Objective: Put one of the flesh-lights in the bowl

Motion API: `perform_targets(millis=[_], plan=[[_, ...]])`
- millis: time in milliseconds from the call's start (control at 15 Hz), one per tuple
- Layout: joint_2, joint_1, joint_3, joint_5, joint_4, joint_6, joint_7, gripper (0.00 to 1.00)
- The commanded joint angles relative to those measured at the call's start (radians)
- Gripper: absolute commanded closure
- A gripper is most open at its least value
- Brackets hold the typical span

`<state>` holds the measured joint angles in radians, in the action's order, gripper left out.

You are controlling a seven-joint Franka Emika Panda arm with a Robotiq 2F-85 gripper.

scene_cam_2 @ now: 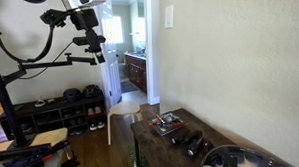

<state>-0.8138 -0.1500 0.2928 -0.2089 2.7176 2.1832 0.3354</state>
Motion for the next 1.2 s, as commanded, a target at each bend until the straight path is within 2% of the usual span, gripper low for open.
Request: perform_targets(millis=[0, 600, 800, 1133], plan=[[0.073, 0.026, -0.014, 0.034, -0.011, 0.056, -0.017, 0.00], [0.382, 0.099, -0.089, 0.135, -0.059, 0.242, -0.089, 0.00], [0.481, 0.109, -0.121, 0.169, -0.110, 0.254, -0.126, 0.00], [0.595, 0.112, -0.159, 0.220, -0.218, 0.204, -0.167, 0.00]])
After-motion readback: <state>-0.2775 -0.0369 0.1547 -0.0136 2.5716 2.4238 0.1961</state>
